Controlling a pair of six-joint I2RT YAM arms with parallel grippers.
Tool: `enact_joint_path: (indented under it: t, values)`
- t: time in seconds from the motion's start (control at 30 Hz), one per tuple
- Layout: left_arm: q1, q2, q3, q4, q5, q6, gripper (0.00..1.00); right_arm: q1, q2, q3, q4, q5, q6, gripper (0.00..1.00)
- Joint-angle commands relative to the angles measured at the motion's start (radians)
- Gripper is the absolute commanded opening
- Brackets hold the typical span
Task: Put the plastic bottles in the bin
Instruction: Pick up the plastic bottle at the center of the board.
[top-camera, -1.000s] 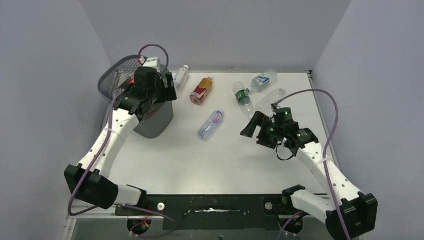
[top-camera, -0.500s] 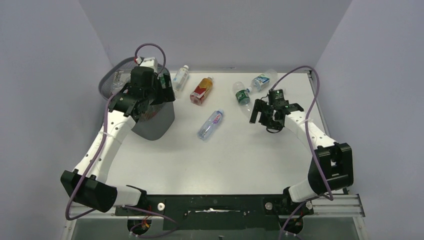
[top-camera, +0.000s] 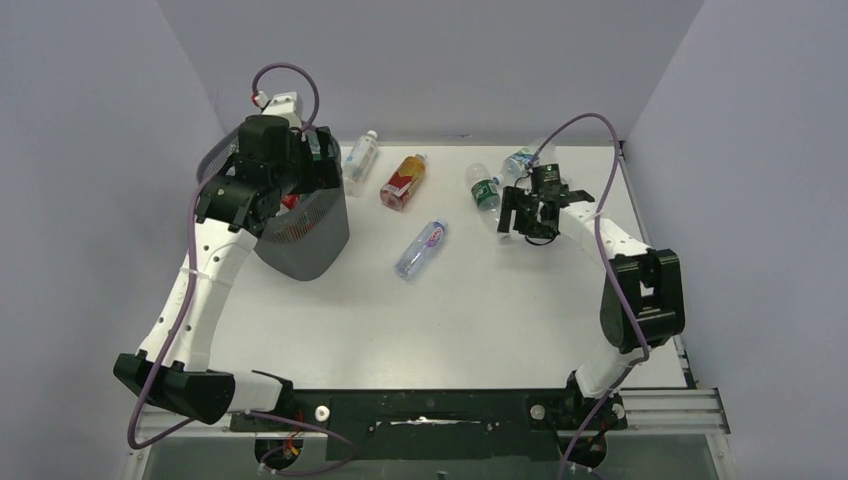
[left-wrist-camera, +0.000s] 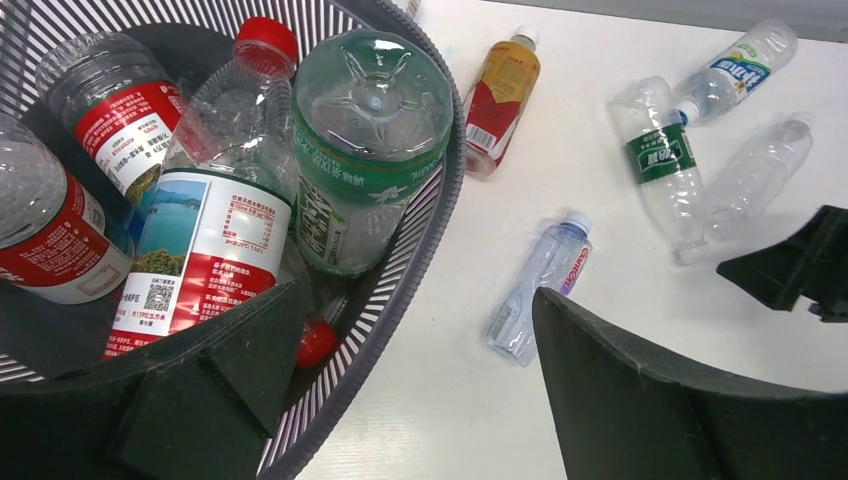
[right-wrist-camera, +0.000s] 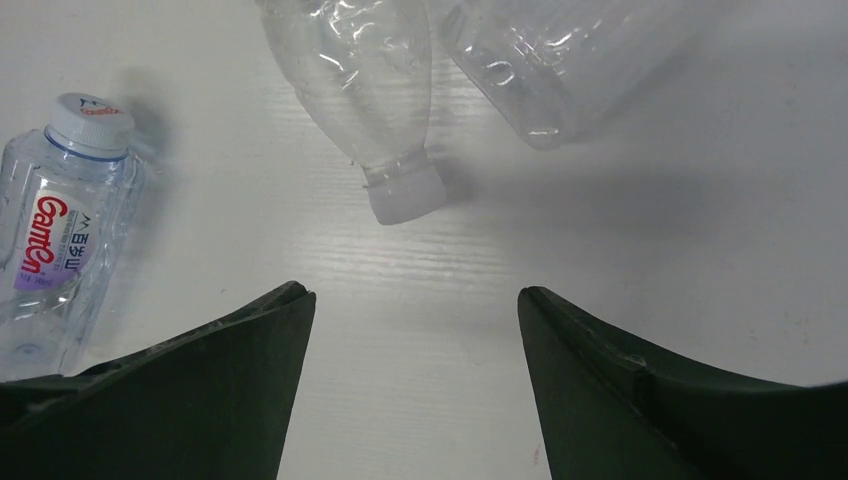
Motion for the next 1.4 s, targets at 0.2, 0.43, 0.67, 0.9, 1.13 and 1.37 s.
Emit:
enact_joint_path:
  t: [0.2, 0.43, 0.67, 0.9, 1.13, 1.37]
  values:
    - [0.011, -0.028, 0.077, -0.037, 0.128, 0.009, 0.85, -0.003, 0.122, 0.083, 0.075, -0.056, -0.052, 0.73]
    - [0.004, -0.044, 0.067, -0.035, 0.189, -0.021, 0.85, 0.0, 0.19, 0.106, 0.099, -0.059, -0.049, 0.69]
    - [-0.008, -0.076, -0.004, -0.026, 0.195, -0.038, 0.86, 0.015, 0.233, 0.142, 0.092, -0.04, -0.059, 0.63]
    - [-0.008, -0.075, 0.005, -0.036, 0.199, -0.034, 0.86, 0.052, 0.28, 0.17, 0.085, -0.008, -0.072, 0.57]
    - [-0.008, -0.076, 0.011, -0.044, 0.212, -0.037, 0.86, 0.089, 0.278, 0.164, 0.082, 0.01, -0.07, 0.36]
    - [-0.023, -0.067, 0.032, -0.053, 0.262, -0.045, 0.86, 0.125, 0.214, 0.133, 0.071, 0.034, -0.062, 0.25]
